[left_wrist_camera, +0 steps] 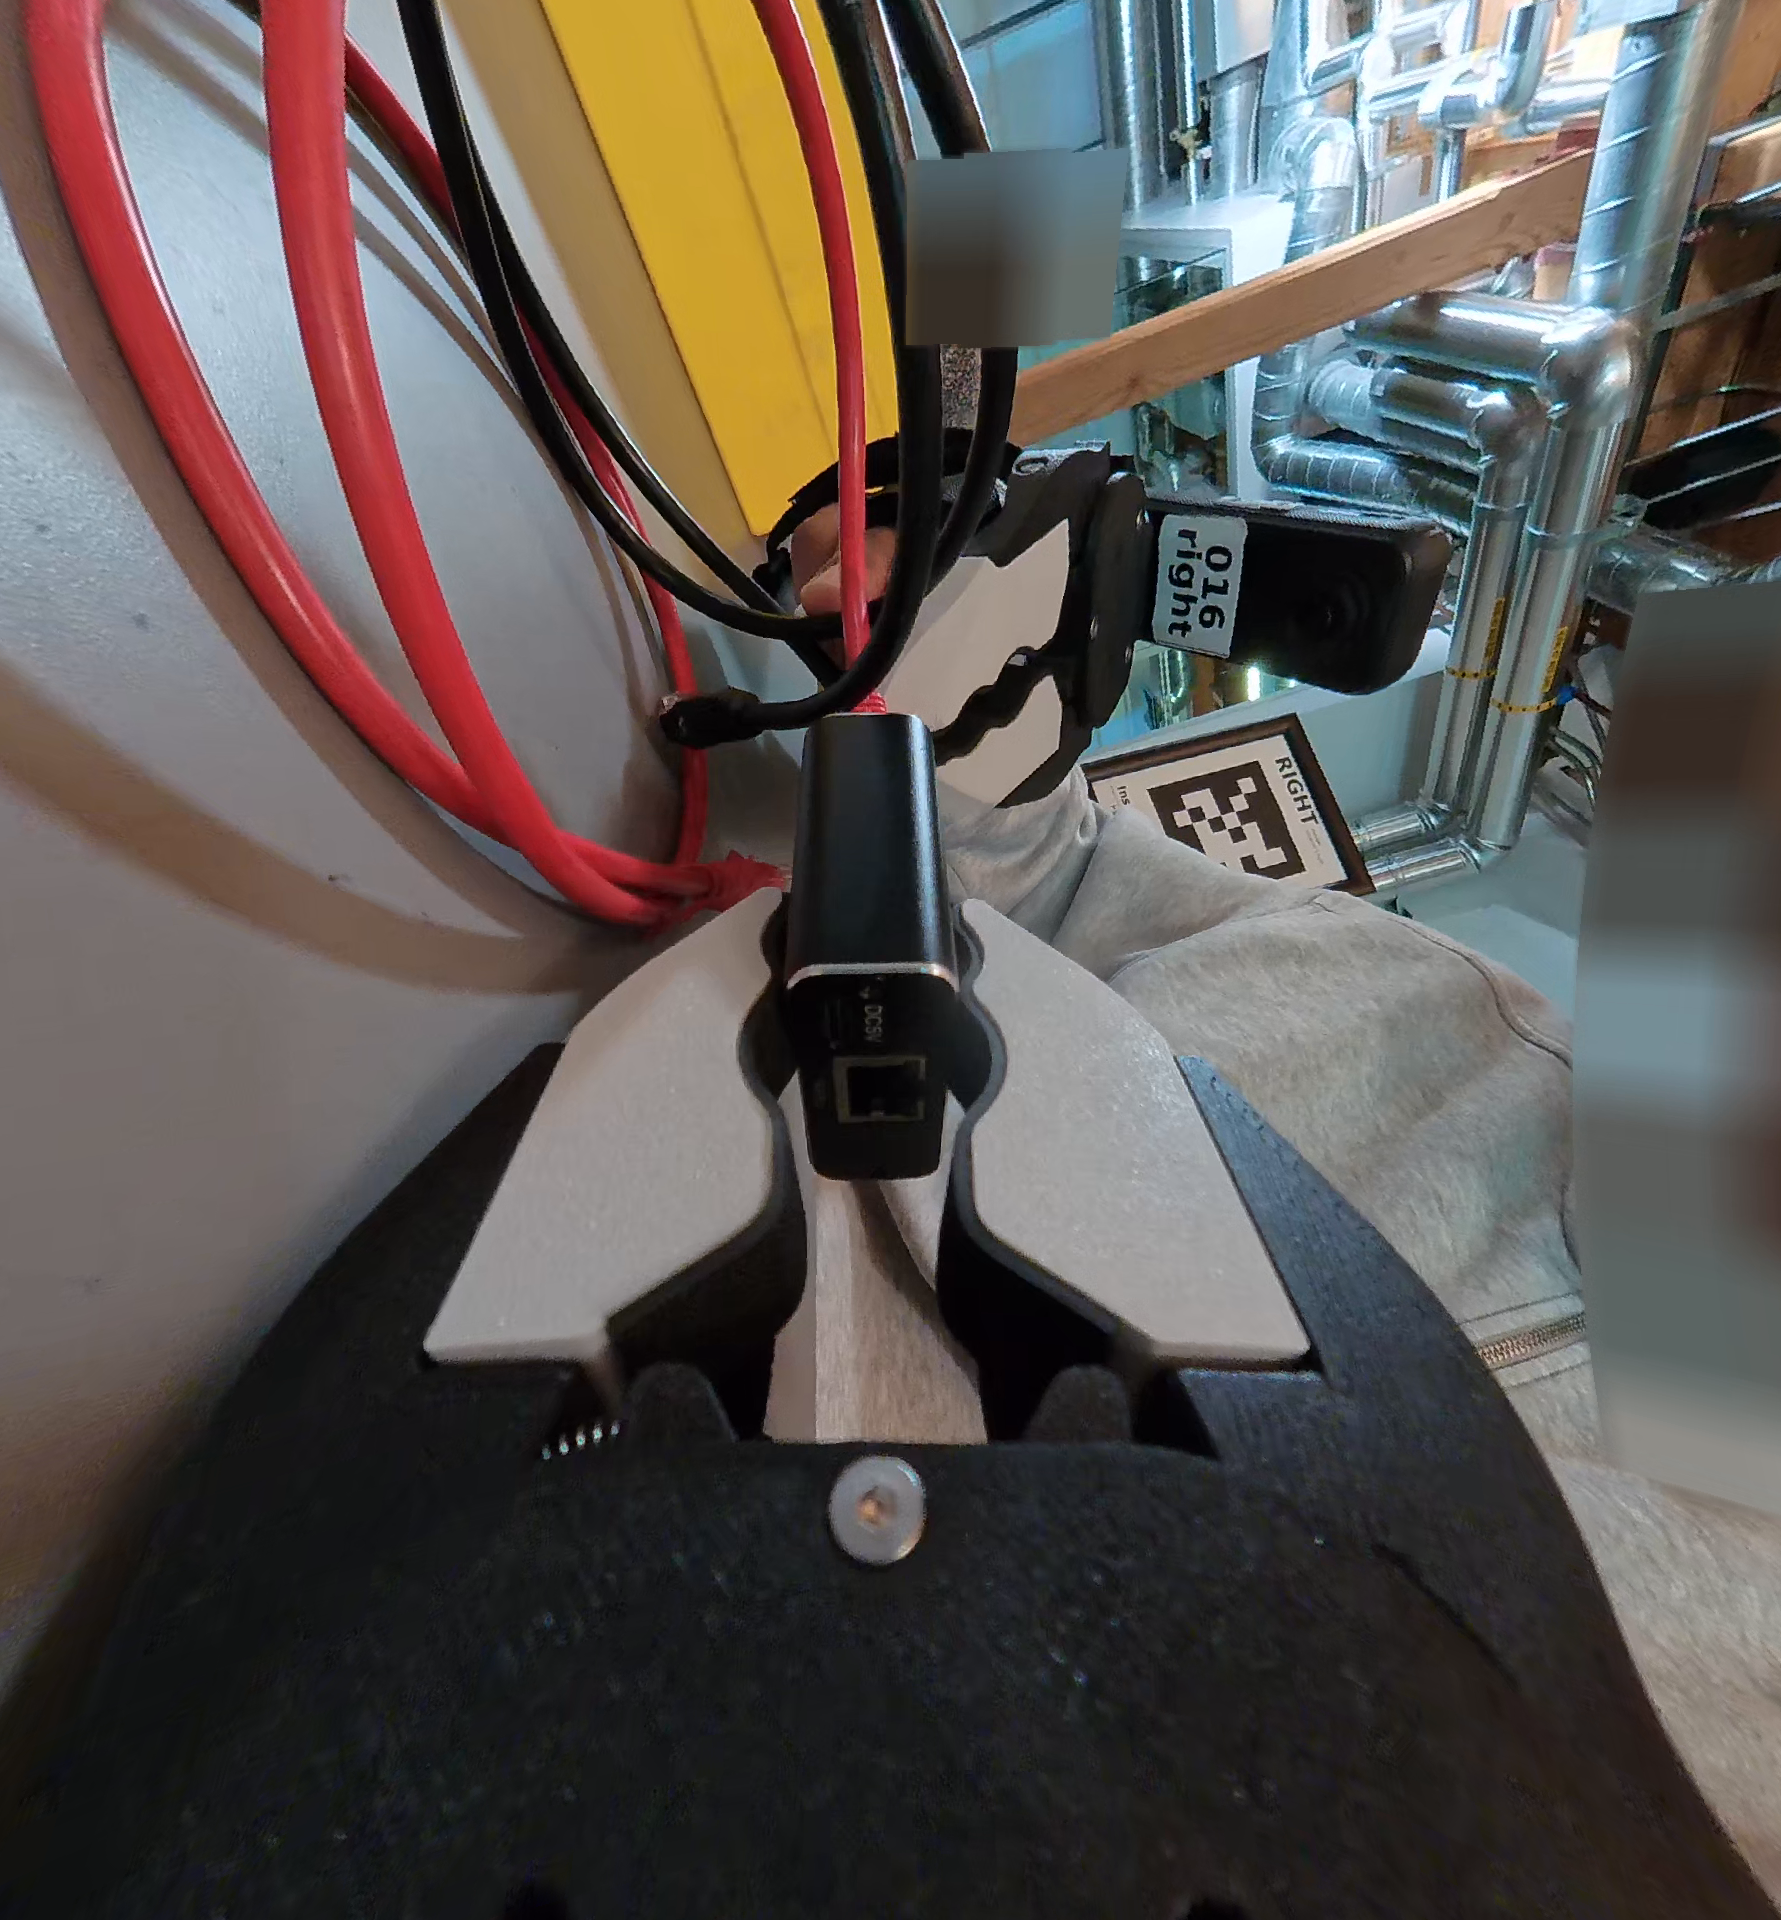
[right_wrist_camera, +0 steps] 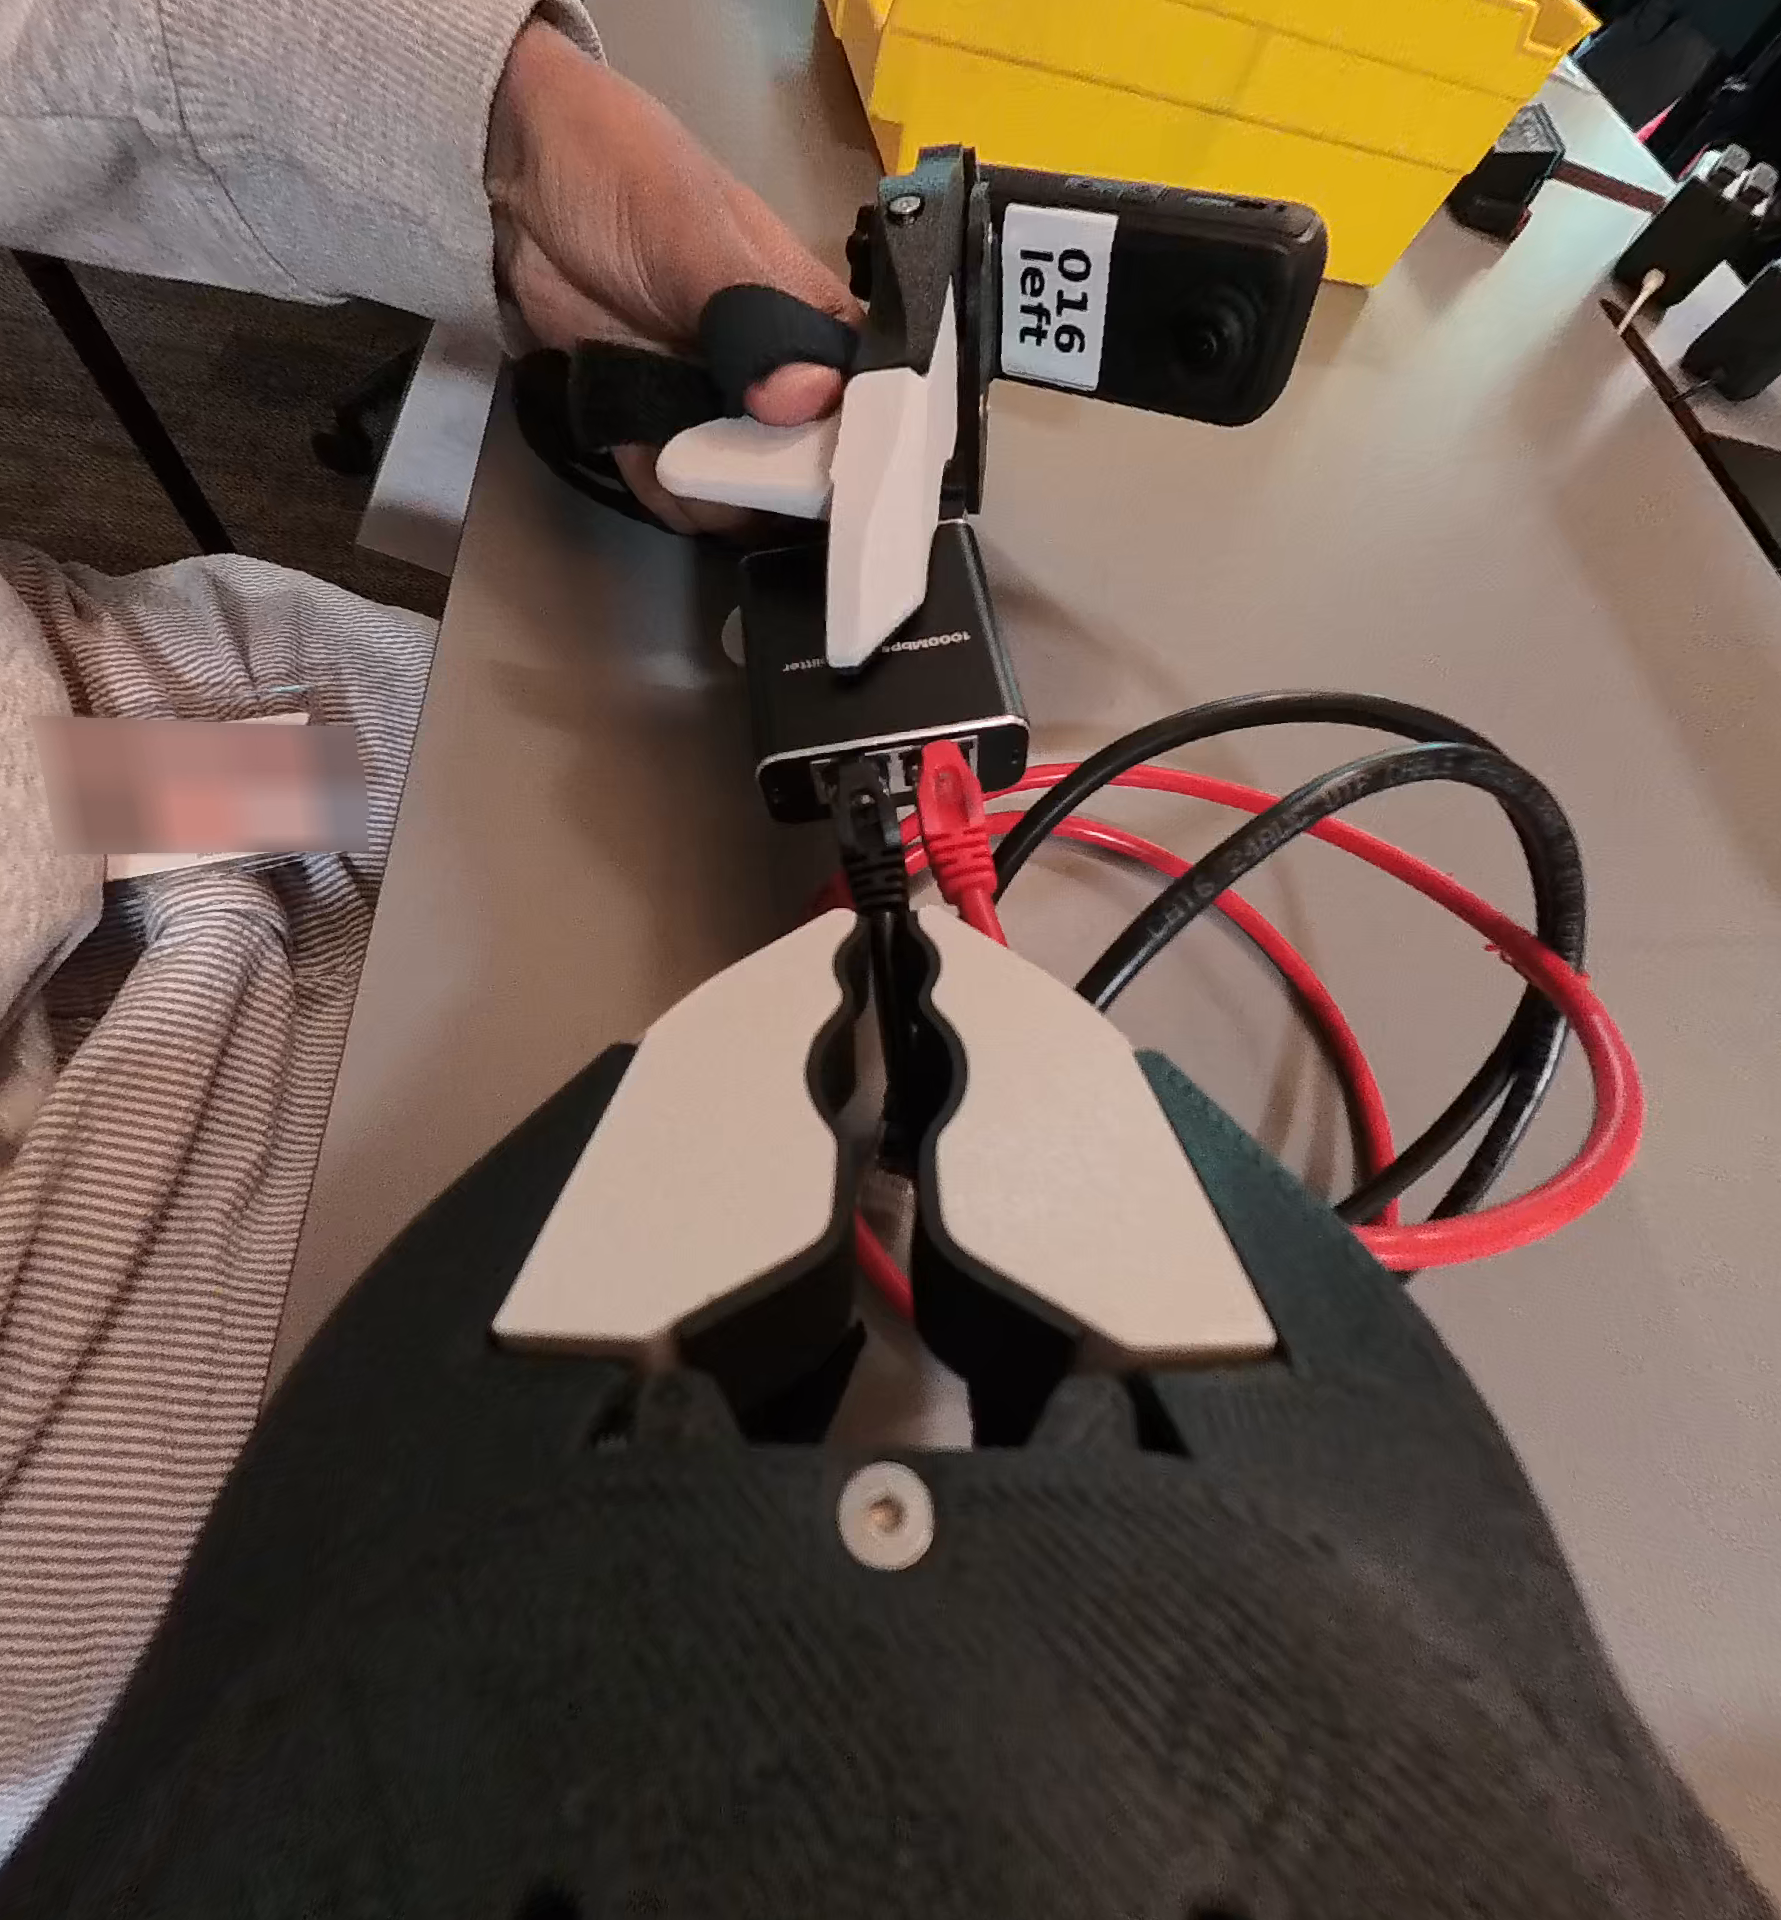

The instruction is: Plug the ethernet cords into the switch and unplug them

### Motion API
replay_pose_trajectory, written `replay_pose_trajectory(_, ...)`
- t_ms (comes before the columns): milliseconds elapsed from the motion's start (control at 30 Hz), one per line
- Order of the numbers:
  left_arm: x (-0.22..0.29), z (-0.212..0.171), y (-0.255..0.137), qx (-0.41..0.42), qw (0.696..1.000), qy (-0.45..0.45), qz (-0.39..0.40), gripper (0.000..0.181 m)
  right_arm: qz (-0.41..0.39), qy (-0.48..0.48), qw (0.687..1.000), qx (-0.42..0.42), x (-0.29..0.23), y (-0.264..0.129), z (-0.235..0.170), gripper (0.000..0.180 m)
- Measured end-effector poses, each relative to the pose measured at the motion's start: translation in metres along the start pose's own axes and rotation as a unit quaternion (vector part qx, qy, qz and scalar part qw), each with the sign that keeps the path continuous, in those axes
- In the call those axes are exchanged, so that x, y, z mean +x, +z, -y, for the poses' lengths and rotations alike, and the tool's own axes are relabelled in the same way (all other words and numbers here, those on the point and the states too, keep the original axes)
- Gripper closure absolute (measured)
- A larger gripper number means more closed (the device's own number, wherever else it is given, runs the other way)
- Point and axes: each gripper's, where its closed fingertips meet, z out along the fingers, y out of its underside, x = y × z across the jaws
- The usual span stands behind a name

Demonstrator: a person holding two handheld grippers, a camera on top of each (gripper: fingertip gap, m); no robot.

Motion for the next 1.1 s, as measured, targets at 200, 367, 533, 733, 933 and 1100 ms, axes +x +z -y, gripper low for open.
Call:
replay_pose_trajectory(200, -0.001, 0.001, 0.0, 0.003, 1.0, -0.001, 0.004, 0.155, -0.001, -0.003, 1.0, 0.001, 0.0, 0.001, 0.0, 0.176)
replay_pose_trajectory(367, -0.005, -0.007, 0.01, -0.033, 0.999, 0.008, 0.026, 0.153, 0.022, -0.014, 1.0, 0.002, -0.009, 0.012, 0.004, 0.176)
replay_pose_trajectory(533, -0.004, -0.002, 0.008, -0.017, 1.0, 0.002, 0.019, 0.154, 0.01, -0.026, 1.0, -0.01, -0.005, 0.014, 0.003, 0.175)
replay_pose_trajectory(733, -0.001, 0.008, 0.004, 0.012, 1.0, -0.002, -0.002, 0.154, -0.034, -0.072, 0.997, -0.014, 0.006, 0.009, 0.005, 0.172)
replay_pose_trajectory(933, 0.002, 0.02, -0.008, 0.056, 0.998, -0.017, -0.025, 0.155, -0.103, -0.039, 0.993, 0.051, 0.034, -0.019, 0.012, 0.157)
replay_pose_trajectory(1100, -0.001, 0.02, -0.008, 0.057, 0.998, -0.023, -0.018, 0.155, -0.114, 0.055, 0.985, 0.118, 0.054, -0.036, 0.022, 0.15)
